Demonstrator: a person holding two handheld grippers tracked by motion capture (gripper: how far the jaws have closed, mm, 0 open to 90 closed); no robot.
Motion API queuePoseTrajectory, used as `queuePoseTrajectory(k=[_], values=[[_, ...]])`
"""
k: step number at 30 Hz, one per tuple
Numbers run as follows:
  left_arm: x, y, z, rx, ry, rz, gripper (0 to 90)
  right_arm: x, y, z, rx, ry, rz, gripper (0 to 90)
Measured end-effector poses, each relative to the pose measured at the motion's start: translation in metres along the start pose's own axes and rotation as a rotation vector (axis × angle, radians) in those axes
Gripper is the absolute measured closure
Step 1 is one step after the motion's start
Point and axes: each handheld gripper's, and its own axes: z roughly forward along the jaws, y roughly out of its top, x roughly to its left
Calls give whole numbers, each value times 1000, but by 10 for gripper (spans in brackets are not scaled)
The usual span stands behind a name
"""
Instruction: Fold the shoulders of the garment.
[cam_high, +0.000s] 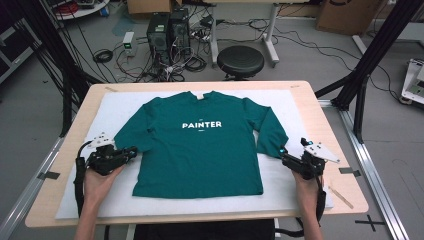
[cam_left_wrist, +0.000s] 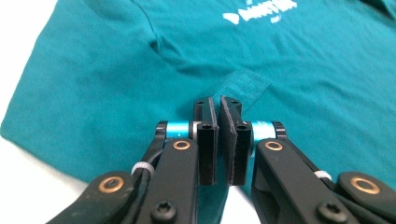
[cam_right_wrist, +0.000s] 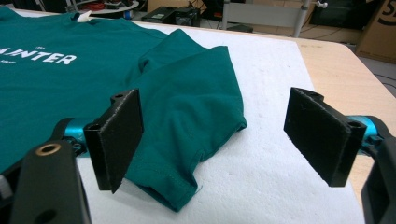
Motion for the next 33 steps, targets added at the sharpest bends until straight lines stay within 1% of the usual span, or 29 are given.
queuePoseTrajectory(k=[2, 3, 4, 6, 7, 8, 9, 10, 11, 13, 14, 15, 16, 18, 19, 20, 21, 22, 23, 24, 27, 29, 33], values=[[-2, 5, 5, -21, 17, -11, 852, 0, 0, 0, 0, 0, -1, 201], [-2, 5, 5, -21, 17, -11, 852, 0, 0, 0, -3, -2, -6, 202], [-3, 7, 7, -24, 19, -19, 852, 0, 0, 0, -3, -2, -6, 202], [-6, 16, 12, -36, 24, -32, 853, 0, 0, 0, 0, -1, -3, 201], [-6, 16, 12, -36, 24, -32, 853, 0, 0, 0, 0, -1, -7, 202], [-9, 23, 14, -60, 11, -39, 852, 0, 0, 0, -1, -1, -8, 201], [-11, 27, 15, -72, 4, -39, 853, 0, 0, 0, -1, -2, -8, 202], [-11, 27, 15, -72, 4, -39, 853, 0, 0, 0, -1, -2, -8, 202], [-14, 32, 18, -75, 1, -32, 853, 0, 0, 0, 0, -3, -10, 202], [-19, 38, 22, -69, 1, -13, 852, 1, 0, 0, 2, -2, -11, 202], [-25, 44, 28, -66, 11, 1, 852, 1, 0, 0, 5, -1, -10, 201], [-25, 44, 28, -66, 11, 1, 853, 1, 0, 0, 5, -1, -10, 201], [-28, 48, 35, -55, 16, 2, 853, 1, 0, 0, 6, -2, -12, 202], [-31, 50, 40, -46, 16, -3, 853, 1, 0, 0, 5, -2, -16, 202], [-31, 50, 40, -46, 16, -3, 853, 1, 0, 0, 4, -1, -14, 202], [-32, 52, 45, -40, 12, -10, 853, 1, 0, 0, 5, -2, -14, 202], [-32, 52, 45, -40, 12, -10, 853, 1, 0, 0, 5, -1, -14, 202], [-32, 53, 50, -33, 8, -16, 852, 1, 0, 0, 5, -2, -15, 202], [-32, 53, 50, -33, 8, -16, 852, 1, 0, 0, 5, -2, -15, 202], [-32, 55, 54, -33, 1, -20, 853, 2, 0, 1, 5, -3, -15, 202], [-33, 58, 60, -37, -8, -30, 853, 1, 0, 0, 5, -4, -18, 202], [-35, 59, 64, -46, -16, -29, 853, 2, 0, 0, 5, -6, -18, 201], [-38, 62, 69, -35, -19, -20, 852, 2, 0, 0, 7, -6, -17, 202]])
